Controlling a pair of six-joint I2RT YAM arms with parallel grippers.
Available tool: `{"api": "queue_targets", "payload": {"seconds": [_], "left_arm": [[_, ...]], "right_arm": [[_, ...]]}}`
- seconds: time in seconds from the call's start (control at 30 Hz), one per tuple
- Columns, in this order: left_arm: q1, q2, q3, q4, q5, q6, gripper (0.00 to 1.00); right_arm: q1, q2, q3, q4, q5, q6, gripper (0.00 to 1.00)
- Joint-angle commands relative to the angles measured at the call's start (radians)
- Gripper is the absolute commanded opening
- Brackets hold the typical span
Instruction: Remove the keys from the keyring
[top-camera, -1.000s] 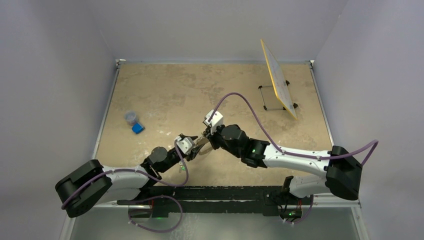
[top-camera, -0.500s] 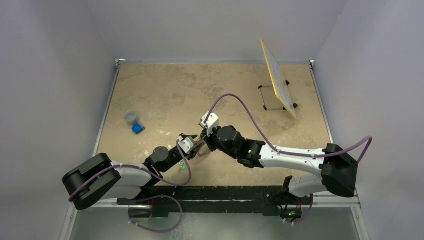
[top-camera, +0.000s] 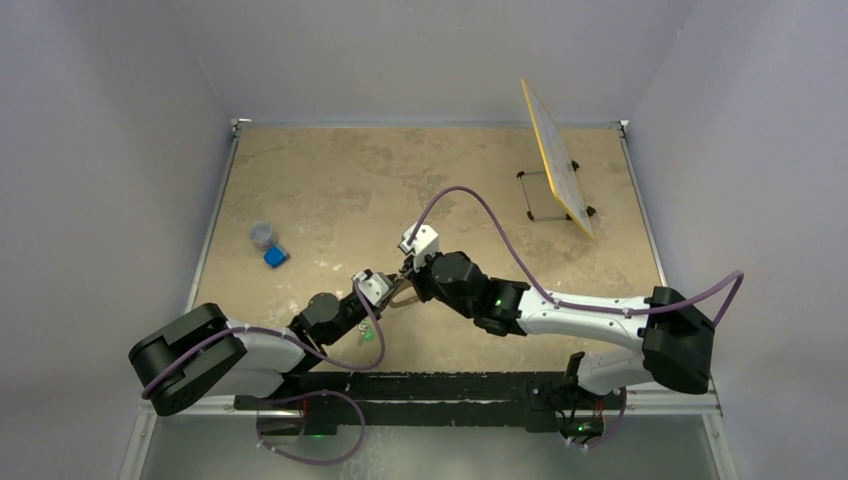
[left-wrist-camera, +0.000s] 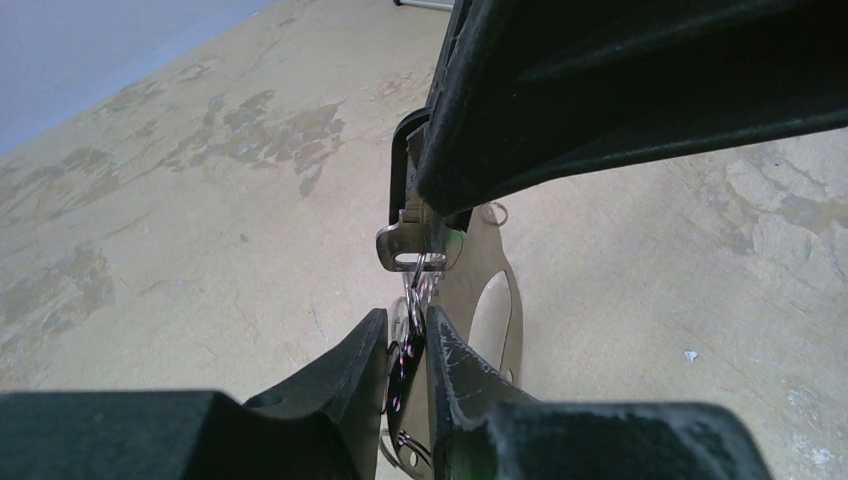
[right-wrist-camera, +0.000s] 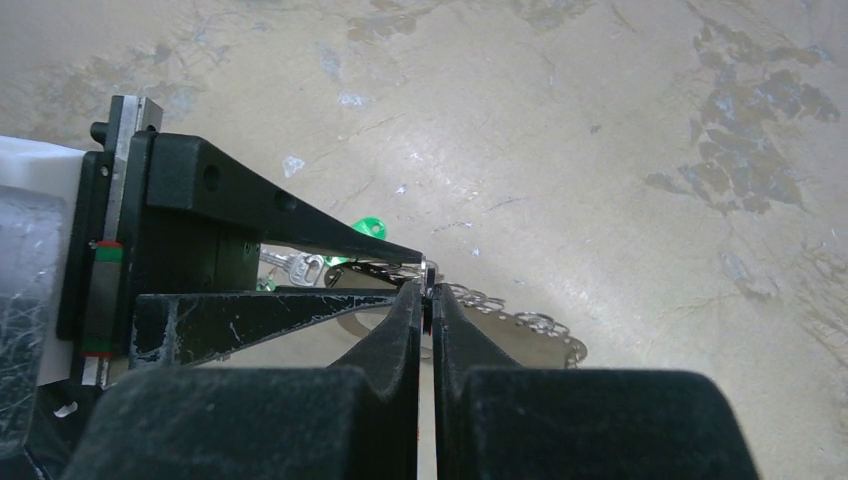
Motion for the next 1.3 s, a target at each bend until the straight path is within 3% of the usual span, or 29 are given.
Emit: {"api": "queue_targets", "payload": {"seconds": [0.0, 0.7, 0.97, 1.27], "left_arm": [[-0.006, -0.012, 0.007, 0.035, -0.003, 0.0, 0.16], [-0.006, 0.006, 0.051, 0.024, 0.033, 0.0, 0.27], [-0.006, 0.008, 0.049, 0.008, 0.047, -0.001, 0.13], [-0.006, -0.016, 0.031, -0.019, 0.057, -0.007, 0.1]], "right_arm": [[0.004, -0.023, 0.046, 0.005, 0.037, 0.019, 0.0], [0.004, -0.008, 0.053, 0.014, -0.013, 0.017, 0.0], [0.003, -0.028, 0.044, -0.018, 0.01, 0.03, 0.0], [-0.005, -0.082, 0.016, -0.021, 0.034, 0.017, 0.0]]}}
